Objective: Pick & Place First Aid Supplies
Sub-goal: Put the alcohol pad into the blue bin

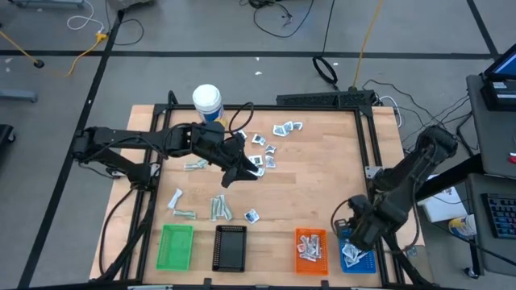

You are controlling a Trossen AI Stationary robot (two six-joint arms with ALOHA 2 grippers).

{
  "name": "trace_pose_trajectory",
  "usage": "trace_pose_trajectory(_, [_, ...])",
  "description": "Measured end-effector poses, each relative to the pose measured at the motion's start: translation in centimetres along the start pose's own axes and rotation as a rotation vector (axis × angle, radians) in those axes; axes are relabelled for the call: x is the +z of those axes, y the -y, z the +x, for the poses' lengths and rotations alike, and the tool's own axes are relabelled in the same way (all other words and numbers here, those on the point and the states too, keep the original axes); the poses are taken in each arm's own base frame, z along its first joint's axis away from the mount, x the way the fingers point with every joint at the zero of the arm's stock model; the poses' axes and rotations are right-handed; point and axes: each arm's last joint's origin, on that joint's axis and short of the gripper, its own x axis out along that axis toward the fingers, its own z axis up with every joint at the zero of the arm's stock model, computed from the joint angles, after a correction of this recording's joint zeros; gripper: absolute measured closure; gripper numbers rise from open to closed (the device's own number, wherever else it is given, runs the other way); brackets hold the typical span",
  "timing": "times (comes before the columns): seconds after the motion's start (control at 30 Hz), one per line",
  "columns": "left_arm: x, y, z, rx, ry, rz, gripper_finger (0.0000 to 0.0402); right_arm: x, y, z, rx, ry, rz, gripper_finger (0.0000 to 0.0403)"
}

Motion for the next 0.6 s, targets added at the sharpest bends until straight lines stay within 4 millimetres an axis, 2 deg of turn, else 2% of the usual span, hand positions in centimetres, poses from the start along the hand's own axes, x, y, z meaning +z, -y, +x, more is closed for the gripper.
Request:
trace_pose_trajectory(0.23, [0.0,0.0,0.0,-0.001,0.0,-0.014,0.0188,-2.1,-0.6,4.7,0.045,-0.052,-0.072,0.0403])
trace_pose_trajectory(0.33, [0.0,0.0,0.0,-0.001,0.0,-0.023,0.0188,-2.5,-0.4,6.0,0.058,-0.087,-0.101,0.0403])
trace_pose_trajectory(0.47, [0.0,0.0,0.0,-0.001,0.0,-0.018,0.0188,-2.7,-0.2,5.9,0.05,-0.119,-0.158,0.039])
trace_pose_trajectory(0.6, [0.0,0.0,0.0,-0.001,0.0,-0.018,0.0188,-2.4,0.2,5.0,0.066,-0.133,-0.181,0.0339])
